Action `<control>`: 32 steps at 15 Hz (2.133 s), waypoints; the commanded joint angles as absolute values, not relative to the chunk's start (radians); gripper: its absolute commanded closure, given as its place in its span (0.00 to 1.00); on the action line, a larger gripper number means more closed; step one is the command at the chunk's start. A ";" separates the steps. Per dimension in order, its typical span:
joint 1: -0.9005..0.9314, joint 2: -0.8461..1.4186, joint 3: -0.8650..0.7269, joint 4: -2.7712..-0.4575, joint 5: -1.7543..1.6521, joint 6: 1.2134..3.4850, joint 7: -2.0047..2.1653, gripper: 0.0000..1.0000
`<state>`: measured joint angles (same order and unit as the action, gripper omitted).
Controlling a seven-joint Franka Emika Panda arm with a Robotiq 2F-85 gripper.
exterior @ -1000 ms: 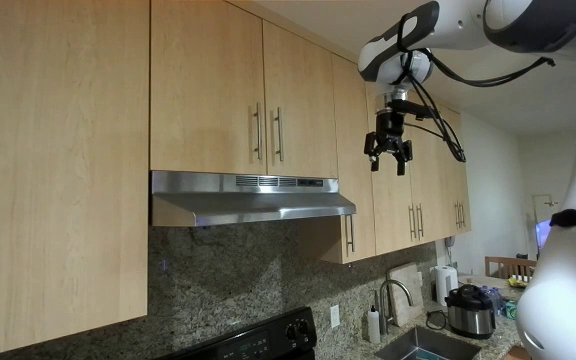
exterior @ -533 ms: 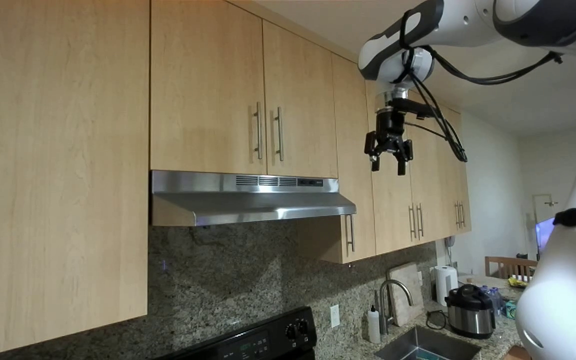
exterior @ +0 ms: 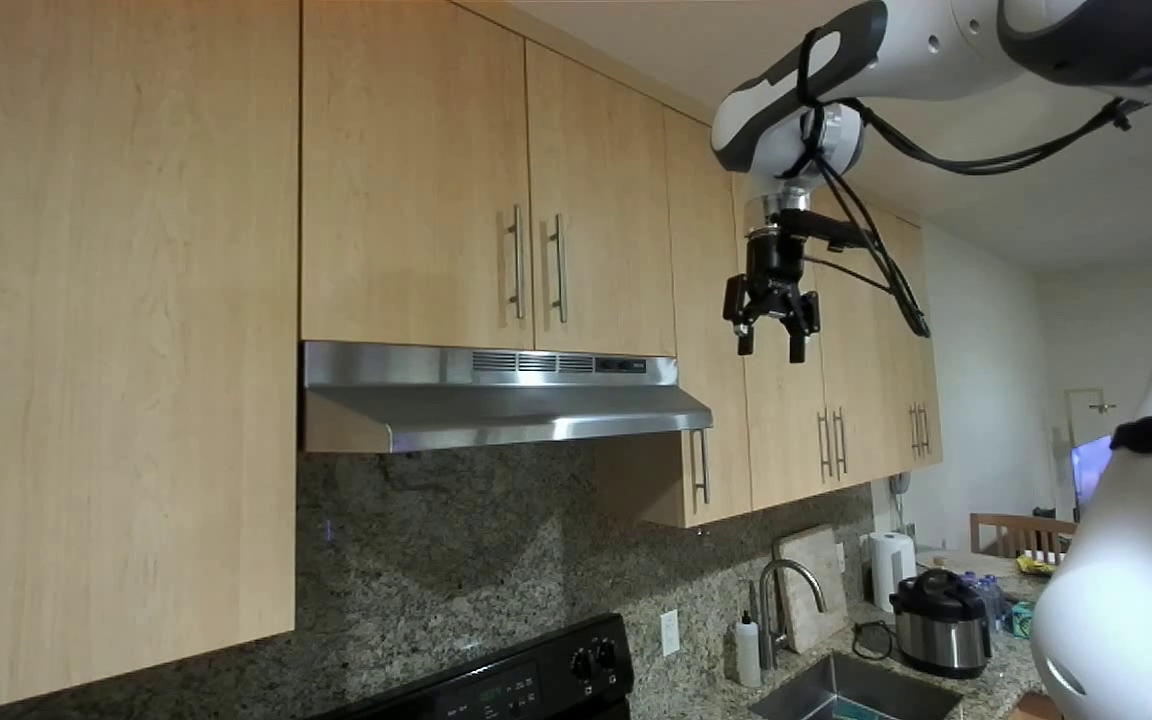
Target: Close the cupboard drawer.
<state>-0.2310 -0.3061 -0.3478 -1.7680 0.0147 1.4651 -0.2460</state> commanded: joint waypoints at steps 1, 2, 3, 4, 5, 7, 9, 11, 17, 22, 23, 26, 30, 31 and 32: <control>-0.238 -0.382 -0.329 -1.896 0.018 1.591 -0.215 0.00; -0.241 -0.390 -0.328 -1.927 0.020 1.646 -0.203 0.00; -0.243 -0.389 -0.329 -1.945 0.014 1.679 -0.200 0.00; -0.243 -0.384 -0.335 -1.963 0.020 1.695 -0.200 0.00; -0.243 -0.389 -0.339 -1.987 0.032 1.724 -0.198 0.00; -0.238 -0.397 -0.344 -2.033 0.054 1.780 -0.210 0.00; -0.240 -0.401 -0.333 -2.057 0.039 1.813 -0.204 0.00; -0.237 -0.363 -0.343 -2.011 0.038 1.770 -0.228 0.00; -0.220 -0.362 -0.340 -2.037 0.013 1.756 -0.307 0.00; -0.189 -0.364 -0.303 -2.138 -0.037 1.776 -0.380 0.00; -0.182 -0.357 -0.289 -2.154 -0.054 1.773 -0.379 0.00; -0.150 -0.343 -0.262 -2.196 -0.093 1.749 -0.435 0.00; -0.115 -0.311 -0.239 -2.230 -0.138 1.741 -0.519 0.00; -0.113 -0.300 -0.227 -2.236 -0.164 1.750 -0.510 0.00; -0.110 -0.285 -0.215 -2.240 -0.196 1.747 -0.499 0.00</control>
<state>-0.1140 -0.3094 -0.2409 -2.2258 -0.1208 1.7545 -0.4731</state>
